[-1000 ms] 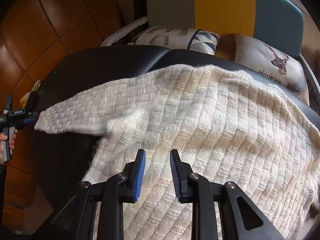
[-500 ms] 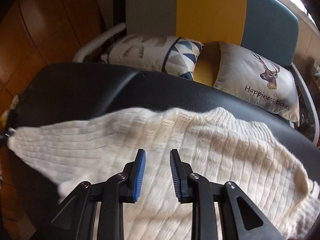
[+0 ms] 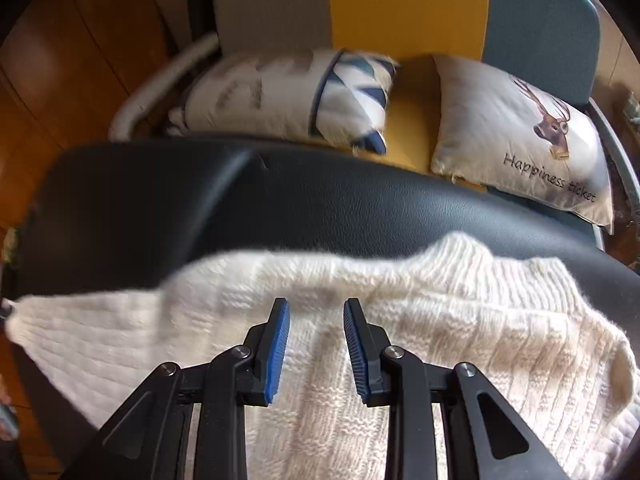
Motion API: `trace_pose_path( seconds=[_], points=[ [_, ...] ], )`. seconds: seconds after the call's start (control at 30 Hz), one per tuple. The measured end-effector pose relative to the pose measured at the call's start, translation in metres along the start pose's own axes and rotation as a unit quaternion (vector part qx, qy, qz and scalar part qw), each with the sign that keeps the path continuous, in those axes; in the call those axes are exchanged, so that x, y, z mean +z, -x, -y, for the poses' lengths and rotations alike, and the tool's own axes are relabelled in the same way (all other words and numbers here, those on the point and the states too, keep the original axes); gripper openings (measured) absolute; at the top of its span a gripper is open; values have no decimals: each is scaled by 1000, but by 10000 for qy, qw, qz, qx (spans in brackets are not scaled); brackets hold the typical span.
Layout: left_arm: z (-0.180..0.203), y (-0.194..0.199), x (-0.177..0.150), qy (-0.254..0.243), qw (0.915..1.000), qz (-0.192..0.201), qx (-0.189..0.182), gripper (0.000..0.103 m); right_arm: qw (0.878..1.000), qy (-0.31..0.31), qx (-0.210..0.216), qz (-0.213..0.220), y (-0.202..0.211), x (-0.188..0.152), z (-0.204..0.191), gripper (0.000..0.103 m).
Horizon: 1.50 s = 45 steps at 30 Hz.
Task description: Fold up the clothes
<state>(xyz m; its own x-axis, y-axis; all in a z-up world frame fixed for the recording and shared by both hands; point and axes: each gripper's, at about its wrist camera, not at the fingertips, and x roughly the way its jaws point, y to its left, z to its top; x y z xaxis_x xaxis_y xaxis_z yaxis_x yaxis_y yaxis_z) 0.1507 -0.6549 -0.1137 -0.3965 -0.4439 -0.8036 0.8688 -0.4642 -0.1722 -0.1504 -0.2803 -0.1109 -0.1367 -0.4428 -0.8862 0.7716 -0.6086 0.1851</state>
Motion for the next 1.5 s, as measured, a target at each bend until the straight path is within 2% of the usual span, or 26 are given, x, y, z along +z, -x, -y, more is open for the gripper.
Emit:
trace_pose_path(
  seconds=[0.07,0.2,0.3,0.37,0.47,0.6,0.67,0.77,0.83,0.93,1.0,1.07,1.2,1.27,1.33,1.4,1.5],
  points=[
    [0,-3,-1,-166,9998,-83,7,10,9992,155,367,-15,1,4,-10,29],
    [5,-25,6,-23,9996,-275,1,10,9980,507,-68,-369,-37,7,-31,29],
    [4,-33,13,52,9994,-324,85,10,9983,461,-349,-90,-43,18,-35,29],
    [4,-37,16,40,9992,-342,180,10,9986,364,-331,-191,-38,22,-35,29],
    [5,-46,21,-39,9985,-417,347,10,9992,390,-77,-98,-8,7,-32,29],
    [10,-56,28,-185,9980,-484,362,11,9954,740,515,-330,29,-46,-33,29],
    [13,-61,31,-220,9977,-522,374,12,9918,1093,354,-557,35,-78,-39,29],
    [17,-66,35,-185,9970,-629,413,14,9845,1474,-123,-945,39,-132,-37,29],
    [19,-68,35,-189,9963,-695,475,14,9804,1638,-382,-1028,45,-162,-31,29],
    [18,-70,33,-221,9953,-744,575,15,9825,1405,-708,-999,68,-189,-12,29],
    [18,-71,31,-233,9944,-774,684,18,9917,844,-369,-893,92,-201,5,31],
    [16,-67,31,-150,9941,-805,713,18,9936,660,231,-883,113,-222,7,31],
    [15,-54,30,-207,9928,-860,810,18,9841,733,1175,-1112,146,-283,-6,32],
    [13,-47,30,-242,9917,-892,888,18,9802,359,1466,-1283,154,-317,0,34],
    [10,-40,30,-242,9909,-904,963,18,9796,-73,1536,-1297,159,-342,10,35],
    [6,-31,28,-199,9906,-881,1028,18,9825,-433,1393,-1162,160,-362,20,35],
    [13,-10,23,-52,9938,-710,860,18,9858,-716,1281,-812,160,-364,19,35]
  ],
)
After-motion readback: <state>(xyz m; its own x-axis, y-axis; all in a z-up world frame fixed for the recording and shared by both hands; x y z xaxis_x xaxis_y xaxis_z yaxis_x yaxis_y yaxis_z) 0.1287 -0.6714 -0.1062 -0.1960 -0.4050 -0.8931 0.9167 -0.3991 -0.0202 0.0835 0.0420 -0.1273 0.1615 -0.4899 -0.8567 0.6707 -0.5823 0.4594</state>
